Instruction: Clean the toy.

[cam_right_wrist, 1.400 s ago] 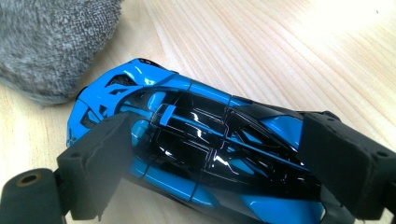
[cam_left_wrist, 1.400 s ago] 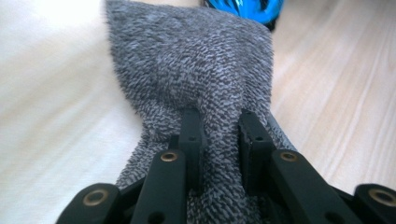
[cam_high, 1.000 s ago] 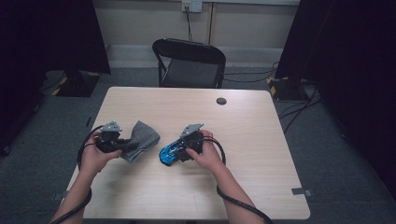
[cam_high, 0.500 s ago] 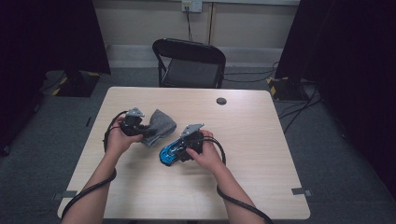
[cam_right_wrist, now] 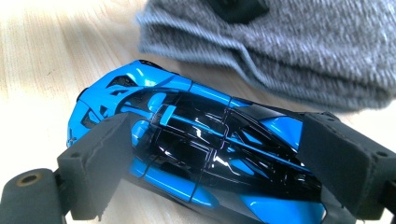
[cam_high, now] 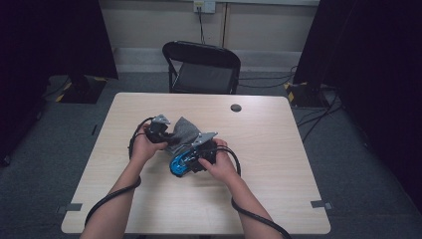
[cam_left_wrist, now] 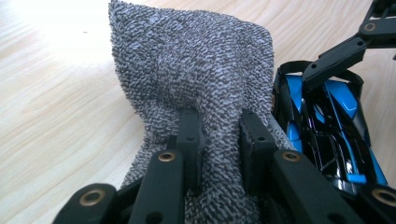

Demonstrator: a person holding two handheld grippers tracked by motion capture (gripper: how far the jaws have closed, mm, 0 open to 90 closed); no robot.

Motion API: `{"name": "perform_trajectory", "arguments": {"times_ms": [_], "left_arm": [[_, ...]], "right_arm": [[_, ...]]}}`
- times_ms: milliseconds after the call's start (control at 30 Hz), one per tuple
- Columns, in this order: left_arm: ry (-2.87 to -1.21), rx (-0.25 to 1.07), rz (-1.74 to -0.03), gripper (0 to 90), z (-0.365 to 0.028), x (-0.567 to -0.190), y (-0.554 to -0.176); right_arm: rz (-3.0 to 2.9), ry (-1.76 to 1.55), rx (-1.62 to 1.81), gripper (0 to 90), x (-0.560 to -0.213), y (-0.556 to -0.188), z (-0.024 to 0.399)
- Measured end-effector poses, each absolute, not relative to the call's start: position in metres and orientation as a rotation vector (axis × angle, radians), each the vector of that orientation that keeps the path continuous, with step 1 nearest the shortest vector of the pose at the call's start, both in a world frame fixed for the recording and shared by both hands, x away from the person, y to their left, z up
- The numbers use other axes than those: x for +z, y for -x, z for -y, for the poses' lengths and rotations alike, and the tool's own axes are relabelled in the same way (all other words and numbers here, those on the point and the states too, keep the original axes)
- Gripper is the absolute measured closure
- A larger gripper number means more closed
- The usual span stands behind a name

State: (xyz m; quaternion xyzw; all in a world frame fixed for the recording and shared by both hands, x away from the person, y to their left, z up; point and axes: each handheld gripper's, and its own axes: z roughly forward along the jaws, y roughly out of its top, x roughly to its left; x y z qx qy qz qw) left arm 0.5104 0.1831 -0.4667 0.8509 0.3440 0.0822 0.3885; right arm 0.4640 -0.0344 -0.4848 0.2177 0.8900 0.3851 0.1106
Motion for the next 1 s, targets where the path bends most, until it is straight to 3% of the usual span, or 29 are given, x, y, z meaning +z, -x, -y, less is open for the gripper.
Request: {"name": "perform_trajectory", "arguments": {"times_ms": [467,1000], "left_arm": [[-2.266,0.22,-0.828,71.9,-0.152,-0.482,-0.515],[-2.3,0.216,-0.783,72.3,-0.158,-0.481,-0.511]], "right_arm": [[-2.619,-0.64,1.135,9.8,-0.485,-0.465,0.035],[-2.621,-0.641,1.135,9.8,-0.485,-0.464,0.034]]}}
